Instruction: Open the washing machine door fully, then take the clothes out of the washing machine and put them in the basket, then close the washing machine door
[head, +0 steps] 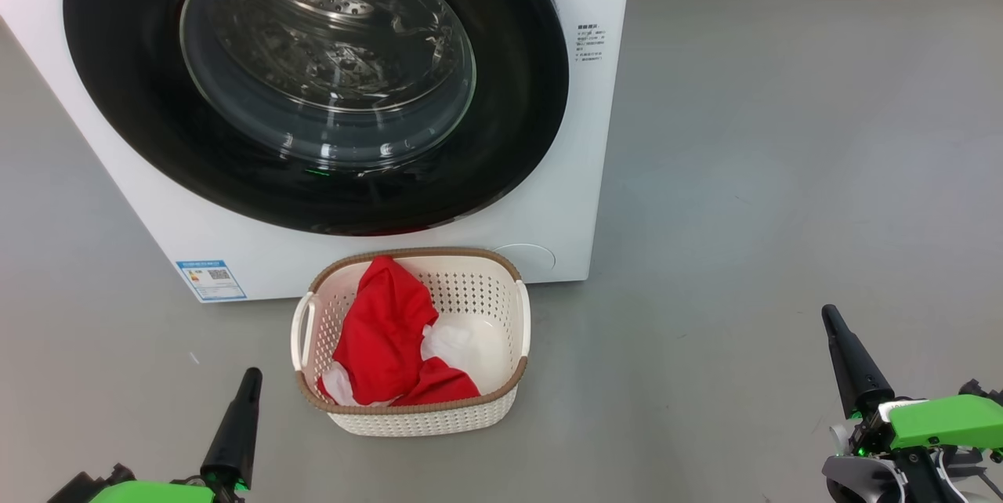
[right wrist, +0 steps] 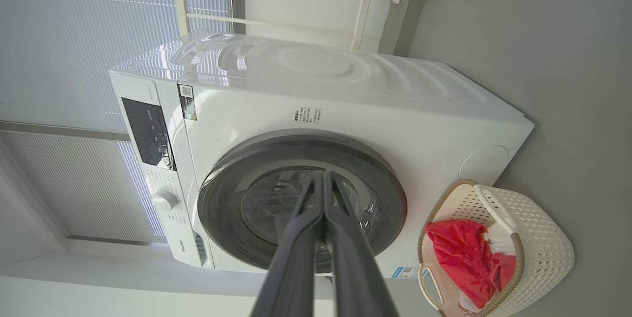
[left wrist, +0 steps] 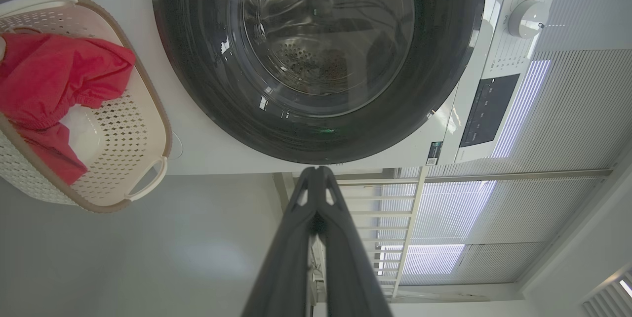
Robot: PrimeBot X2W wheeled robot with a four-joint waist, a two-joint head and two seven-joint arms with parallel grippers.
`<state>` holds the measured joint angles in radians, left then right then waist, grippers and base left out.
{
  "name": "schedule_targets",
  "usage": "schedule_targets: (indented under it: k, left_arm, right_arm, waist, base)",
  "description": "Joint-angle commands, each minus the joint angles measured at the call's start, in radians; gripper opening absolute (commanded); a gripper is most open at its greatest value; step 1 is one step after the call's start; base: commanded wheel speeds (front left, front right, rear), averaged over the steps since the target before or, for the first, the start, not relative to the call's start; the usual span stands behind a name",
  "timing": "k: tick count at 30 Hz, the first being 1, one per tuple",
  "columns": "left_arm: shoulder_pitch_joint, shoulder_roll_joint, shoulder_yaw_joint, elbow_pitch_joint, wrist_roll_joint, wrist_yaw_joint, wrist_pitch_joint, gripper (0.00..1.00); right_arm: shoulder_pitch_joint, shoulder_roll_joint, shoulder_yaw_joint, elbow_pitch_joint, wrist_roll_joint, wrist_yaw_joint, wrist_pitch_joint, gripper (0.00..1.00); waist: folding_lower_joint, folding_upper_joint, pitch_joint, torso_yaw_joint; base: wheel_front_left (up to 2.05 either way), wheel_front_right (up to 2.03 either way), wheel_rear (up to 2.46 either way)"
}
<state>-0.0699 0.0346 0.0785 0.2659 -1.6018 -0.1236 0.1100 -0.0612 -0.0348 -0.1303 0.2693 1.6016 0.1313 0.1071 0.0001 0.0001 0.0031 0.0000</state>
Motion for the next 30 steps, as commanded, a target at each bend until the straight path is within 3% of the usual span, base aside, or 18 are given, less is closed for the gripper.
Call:
schedule_targets:
  k: [1,30]
  left_arm:
    - [-0.038,0.016,0.035,-0.021,-0.007,-0.007,0.003,0.00]
    - [-0.038,0.016,0.035,-0.021,-0.007,-0.007,0.003,0.00]
  right_arm:
    - [-0.047,-0.015,0.017,-0.025,0.007,-0.001,0.006,0.00]
    - [-0.047,-0.015,0.017,-0.025,0.007,-0.001,0.006,0.00]
  waist:
    - [-0.0001,-0.0001,0.000,0.000]
    - [-0.0001,-0.0001,0.000,0.000]
  base:
    - [0.00,0.00,0.00]
    - [0.00,0.00,0.00]
